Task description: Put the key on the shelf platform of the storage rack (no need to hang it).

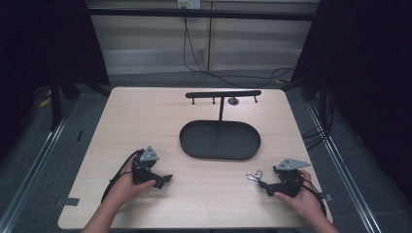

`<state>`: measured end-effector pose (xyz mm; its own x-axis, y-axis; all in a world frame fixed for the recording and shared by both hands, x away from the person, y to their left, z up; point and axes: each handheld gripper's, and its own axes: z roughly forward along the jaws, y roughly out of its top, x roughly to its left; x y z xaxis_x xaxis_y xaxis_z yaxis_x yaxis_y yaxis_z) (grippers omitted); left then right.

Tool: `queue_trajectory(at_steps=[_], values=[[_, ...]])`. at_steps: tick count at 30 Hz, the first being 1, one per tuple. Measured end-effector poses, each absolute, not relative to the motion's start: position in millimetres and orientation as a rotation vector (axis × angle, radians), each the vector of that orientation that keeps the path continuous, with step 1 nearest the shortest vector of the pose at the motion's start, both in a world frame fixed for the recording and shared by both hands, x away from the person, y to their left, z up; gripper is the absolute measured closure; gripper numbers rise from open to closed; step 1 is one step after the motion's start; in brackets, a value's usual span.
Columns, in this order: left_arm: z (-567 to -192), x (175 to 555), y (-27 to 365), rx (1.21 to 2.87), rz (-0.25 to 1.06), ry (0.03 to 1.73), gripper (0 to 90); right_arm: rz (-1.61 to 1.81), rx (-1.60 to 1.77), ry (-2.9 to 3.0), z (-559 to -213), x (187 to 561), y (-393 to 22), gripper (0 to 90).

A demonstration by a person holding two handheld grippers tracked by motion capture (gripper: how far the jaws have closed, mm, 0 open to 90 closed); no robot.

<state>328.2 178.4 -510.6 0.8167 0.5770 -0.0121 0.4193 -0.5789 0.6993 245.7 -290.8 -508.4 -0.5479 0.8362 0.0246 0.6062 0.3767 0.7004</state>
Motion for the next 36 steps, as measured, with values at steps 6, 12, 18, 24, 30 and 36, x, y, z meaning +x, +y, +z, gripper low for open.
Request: queue_trajectory(at_steps=[6, 12, 18, 24, 30, 36], values=[[-510.6, 328.2, 178.4, 2.272, 0.281, 0.727, 0.6, 0.926, 1.278, 2.331, -505.4, 247.8, -288.8, 15.7], [-510.6, 328.0, 178.4, 2.272, 0.279, 0.728, 0.6, 0.882, 1.261, 2.412, -498.2, 249.9, -285.9, 24.0], [-510.6, 327.9, 178.4, 2.273, 0.278, 0.728, 0.6, 0.830, 1.262, 2.511, -489.7, 254.0, -279.6, 27.6], [-510.6, 327.6, 178.5, 2.273, 0.279, 0.728, 0.6, 0.804, 1.267, 2.569, -481.5, 259.9, -271.5, 33.6], [-510.6, 327.5, 178.5, 2.273, 0.279, 0.728, 0.6, 0.681, 1.209, 2.664, -477.0, 266.2, -257.2, 39.0], [-510.6, 327.5, 178.5, 2.273, 0.279, 0.728, 0.6, 0.640, 1.186, 2.694, -473.3, 271.0, -249.1, 40.1]])
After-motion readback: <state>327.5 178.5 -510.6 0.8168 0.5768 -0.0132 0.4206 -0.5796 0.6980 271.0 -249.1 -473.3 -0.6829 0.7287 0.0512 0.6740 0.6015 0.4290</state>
